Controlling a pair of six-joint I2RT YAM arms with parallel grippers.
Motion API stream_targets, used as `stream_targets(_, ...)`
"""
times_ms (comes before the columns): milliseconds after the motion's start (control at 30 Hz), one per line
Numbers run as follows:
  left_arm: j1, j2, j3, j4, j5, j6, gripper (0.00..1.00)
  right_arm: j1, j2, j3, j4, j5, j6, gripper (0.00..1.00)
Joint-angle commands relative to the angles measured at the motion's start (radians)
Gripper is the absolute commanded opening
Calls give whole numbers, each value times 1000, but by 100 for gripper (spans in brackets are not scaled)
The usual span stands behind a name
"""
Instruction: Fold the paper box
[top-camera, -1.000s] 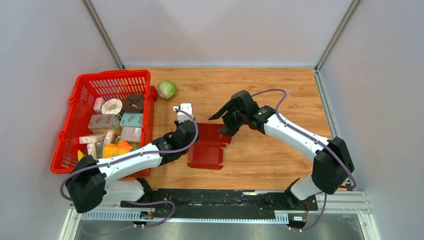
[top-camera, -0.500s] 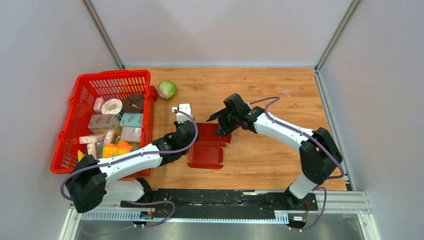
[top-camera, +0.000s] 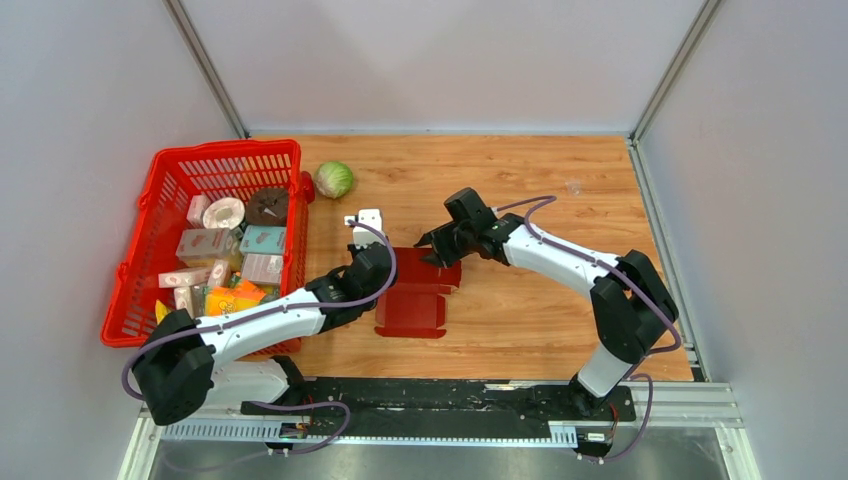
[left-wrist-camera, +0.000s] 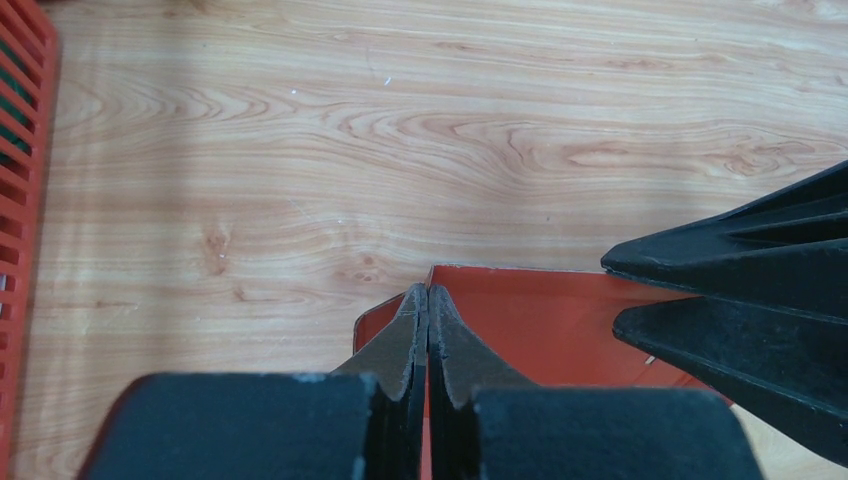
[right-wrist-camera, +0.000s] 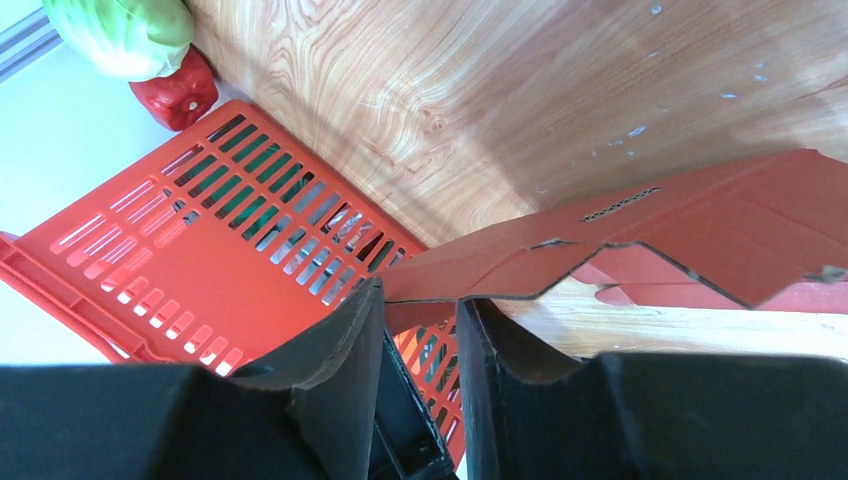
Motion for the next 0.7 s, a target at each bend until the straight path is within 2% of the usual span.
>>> stream_targets(0,-3,-9,-7,37,-19,-18,0,3,16,43,26,18,29,35)
stream_targets(333,-3,-12,-15,50,-19,-9,0,-1,38,58,3,18,26,27)
stream_targets(533,-3,-12,-18,57,-24,2,0,-1,64,73,-10,9,21,34)
stream_targets(667,-4,-10,-18,58,-27,5,0,-4,71,80,-20,6,19,27)
